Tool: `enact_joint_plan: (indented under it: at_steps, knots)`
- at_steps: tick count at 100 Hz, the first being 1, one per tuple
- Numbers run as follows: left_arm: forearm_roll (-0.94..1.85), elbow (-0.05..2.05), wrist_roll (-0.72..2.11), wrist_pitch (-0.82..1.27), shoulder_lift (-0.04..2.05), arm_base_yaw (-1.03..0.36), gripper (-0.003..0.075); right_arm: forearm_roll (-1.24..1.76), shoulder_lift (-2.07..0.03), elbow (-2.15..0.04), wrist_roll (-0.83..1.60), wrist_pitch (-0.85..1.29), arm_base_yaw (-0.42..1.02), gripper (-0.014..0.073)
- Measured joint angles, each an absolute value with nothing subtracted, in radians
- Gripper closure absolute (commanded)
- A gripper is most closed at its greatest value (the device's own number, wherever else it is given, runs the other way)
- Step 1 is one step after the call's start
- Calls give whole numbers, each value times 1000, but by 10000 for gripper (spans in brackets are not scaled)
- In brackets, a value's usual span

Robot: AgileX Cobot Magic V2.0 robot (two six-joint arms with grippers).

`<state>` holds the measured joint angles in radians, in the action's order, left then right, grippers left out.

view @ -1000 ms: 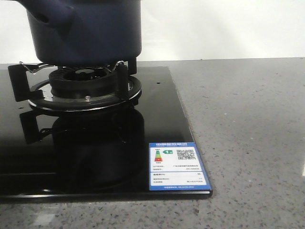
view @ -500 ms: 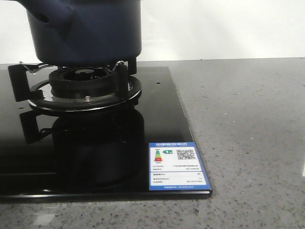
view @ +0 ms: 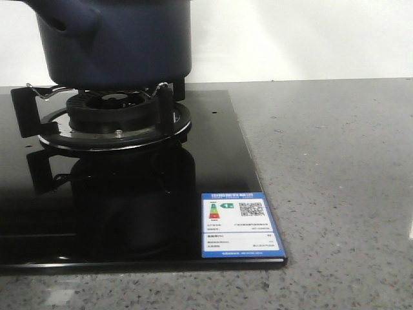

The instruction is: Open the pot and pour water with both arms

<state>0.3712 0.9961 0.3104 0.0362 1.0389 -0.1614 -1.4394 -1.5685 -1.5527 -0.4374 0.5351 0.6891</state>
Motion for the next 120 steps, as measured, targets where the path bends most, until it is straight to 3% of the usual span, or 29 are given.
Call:
enact_joint_plan:
  at_steps: [18,34,59,82,120]
  knots:
    - [371,996,310,36,1039,-161,344,-1194,-1446,-1555,-716,660,583,275]
    - [371,996,310,36,1039,-161,344,-1013,-1323,-1473,-802,618,408,275]
    - [371,996,310,36,1039,-161,344,-978,-1144,-1115,-967,321,193,275]
    - [371,996,310,36,1039,-161,344,-986,-1109,-806,-1010,-15,22,275]
    - [371,996,310,36,1039,-161,344,-1010,-1295,-725,-1003,-351,-159,275]
